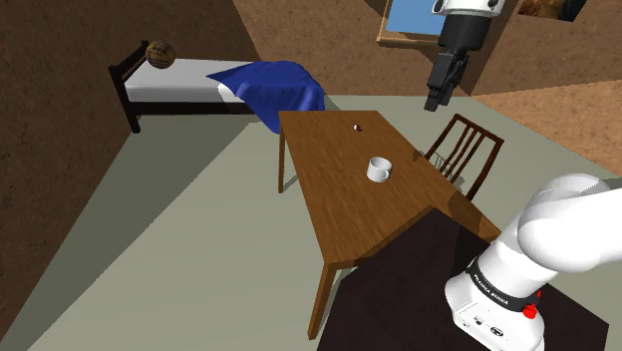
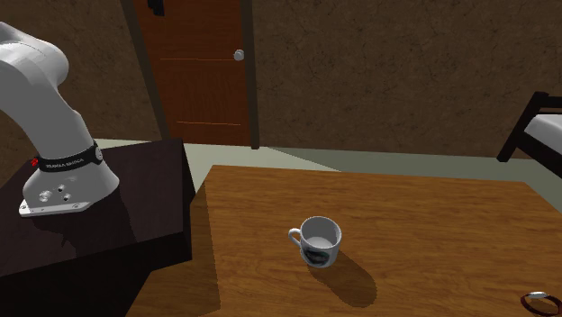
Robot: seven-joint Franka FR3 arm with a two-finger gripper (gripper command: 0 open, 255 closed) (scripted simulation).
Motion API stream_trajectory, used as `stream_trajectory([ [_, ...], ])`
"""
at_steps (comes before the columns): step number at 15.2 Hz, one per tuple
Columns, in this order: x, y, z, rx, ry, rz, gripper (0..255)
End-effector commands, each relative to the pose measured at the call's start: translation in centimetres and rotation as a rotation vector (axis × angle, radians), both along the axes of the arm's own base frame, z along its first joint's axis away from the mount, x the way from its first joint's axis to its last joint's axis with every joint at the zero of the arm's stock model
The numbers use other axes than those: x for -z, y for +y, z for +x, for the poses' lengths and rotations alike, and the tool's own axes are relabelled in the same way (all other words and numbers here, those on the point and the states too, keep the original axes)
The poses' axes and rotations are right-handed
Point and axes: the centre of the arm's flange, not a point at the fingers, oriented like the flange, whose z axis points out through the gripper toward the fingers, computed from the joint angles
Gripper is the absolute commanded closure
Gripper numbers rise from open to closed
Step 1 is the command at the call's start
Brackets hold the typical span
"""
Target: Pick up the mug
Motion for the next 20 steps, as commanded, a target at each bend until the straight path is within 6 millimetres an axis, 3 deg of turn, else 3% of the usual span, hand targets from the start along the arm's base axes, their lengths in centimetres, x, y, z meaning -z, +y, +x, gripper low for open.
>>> stream_trajectory([
  [1,0.0,0.0,0.0,0.0,0.0,0.0,0],
  [20,17.1,-15.3,8.7,-0.01,-0.069,-0.007,0],
])
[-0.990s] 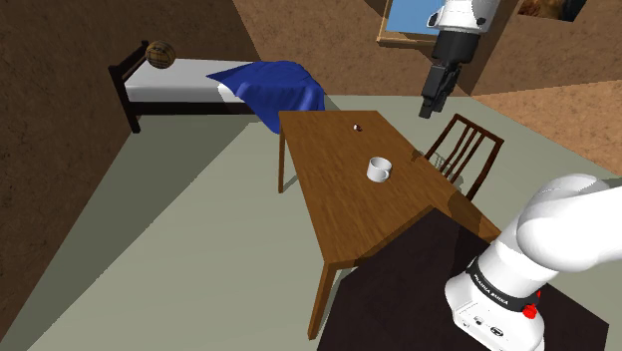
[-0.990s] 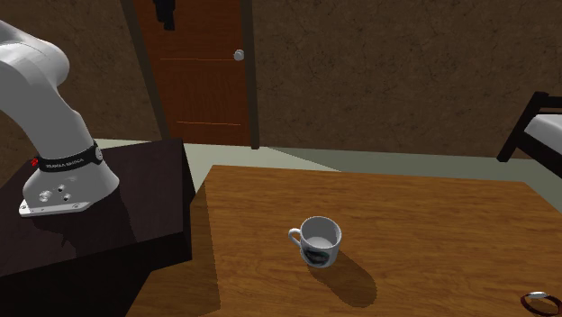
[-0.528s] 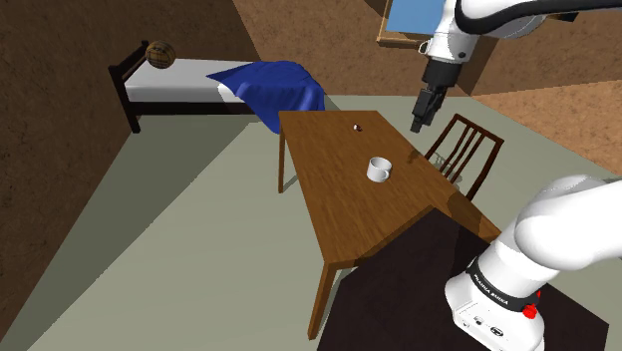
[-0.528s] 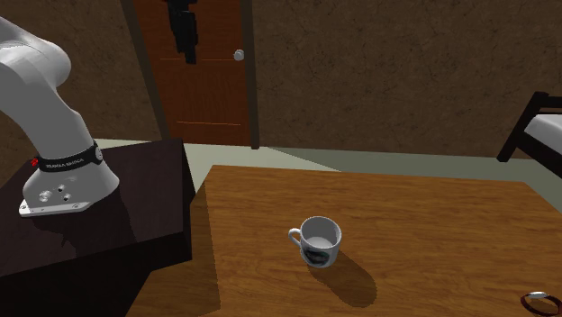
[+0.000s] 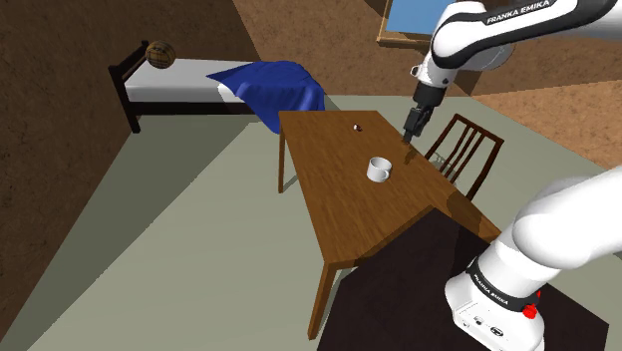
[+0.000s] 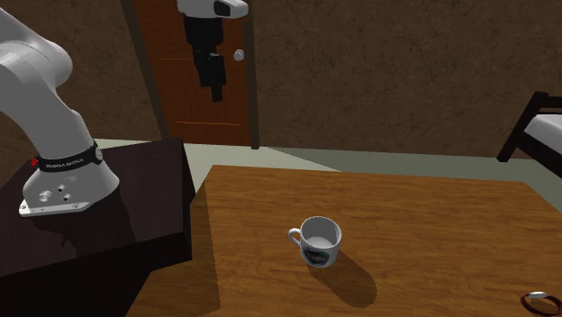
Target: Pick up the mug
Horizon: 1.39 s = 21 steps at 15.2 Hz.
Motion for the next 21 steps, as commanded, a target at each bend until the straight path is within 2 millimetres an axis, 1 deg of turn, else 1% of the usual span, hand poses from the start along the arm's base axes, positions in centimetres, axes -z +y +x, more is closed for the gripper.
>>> stream_trajectory([
  [1,1.8,-1.9,1.3,-0.002,-0.009,-0.002,0],
  [21,19.0,-18.1,11.9,-0.012,-0.082,-0.009,0],
])
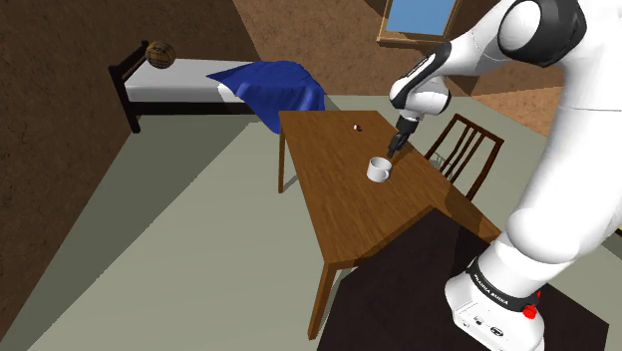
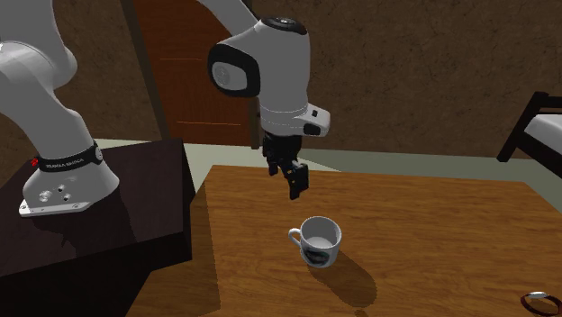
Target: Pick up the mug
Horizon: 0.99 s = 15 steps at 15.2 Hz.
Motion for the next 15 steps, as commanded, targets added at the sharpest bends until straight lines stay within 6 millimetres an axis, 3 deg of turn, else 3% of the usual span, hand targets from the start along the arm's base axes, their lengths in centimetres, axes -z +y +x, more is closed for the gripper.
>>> stream_trajectory([
  [1,1.7,-1.8,1.4,-0.002,-0.008,0.0,0],
  [12,10.8,-10.6,7.8,-0.007,-0.049,-0.004,0],
  [15,12.2,-11.0,8.1,-0.007,-0.05,-0.004,0],
])
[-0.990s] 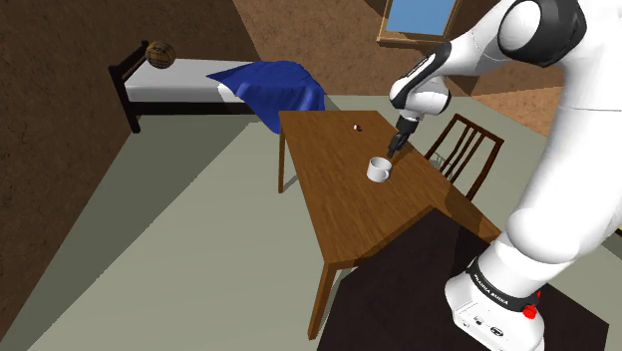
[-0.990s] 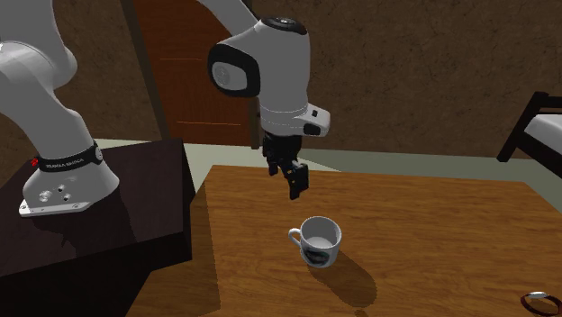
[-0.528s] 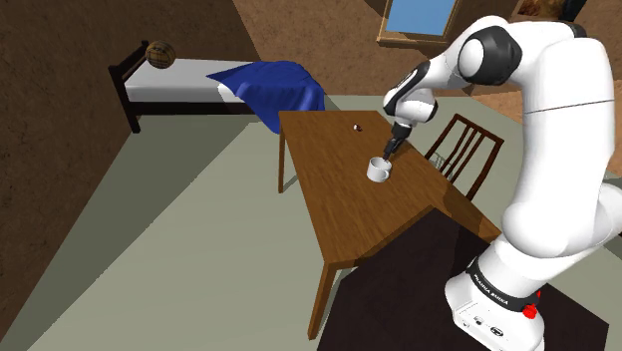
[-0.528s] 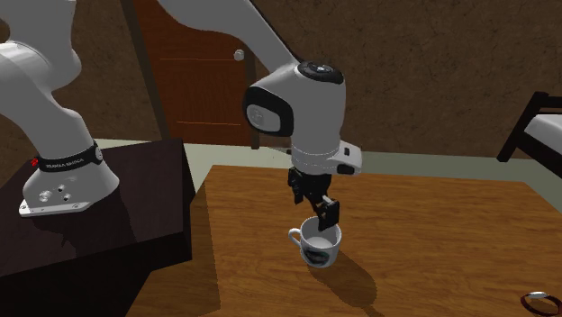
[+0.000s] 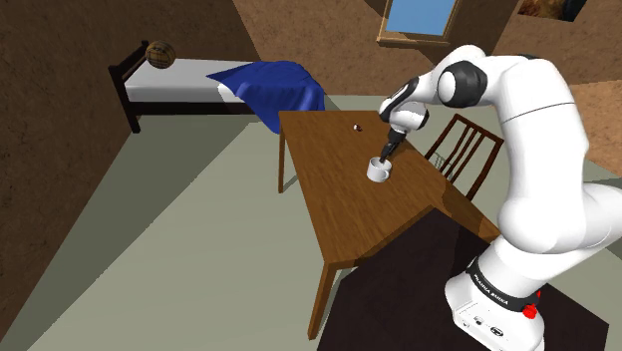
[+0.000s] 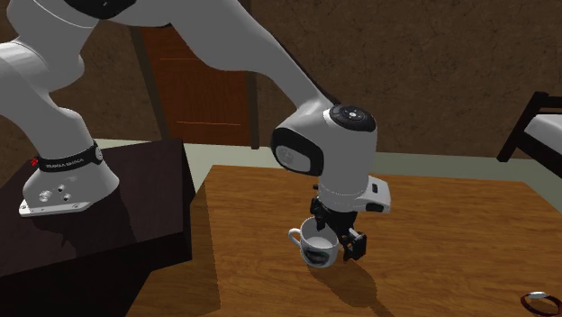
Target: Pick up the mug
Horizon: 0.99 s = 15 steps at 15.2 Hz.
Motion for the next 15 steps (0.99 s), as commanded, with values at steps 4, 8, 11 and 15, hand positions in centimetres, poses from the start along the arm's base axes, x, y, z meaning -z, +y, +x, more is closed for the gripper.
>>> stream_trajectory([
  [4,2.8,-0.2,0.2,0.0,-0.001,0.0,0],
  [8,3.6,-0.2,0.2,0.0,-0.001,0.0,255],
  [11,3.6,-0.2,0.2,0.0,-0.001,0.0,255],
  [15,3.6,-0.2,0.2,0.0,-0.001,0.0,255],
])
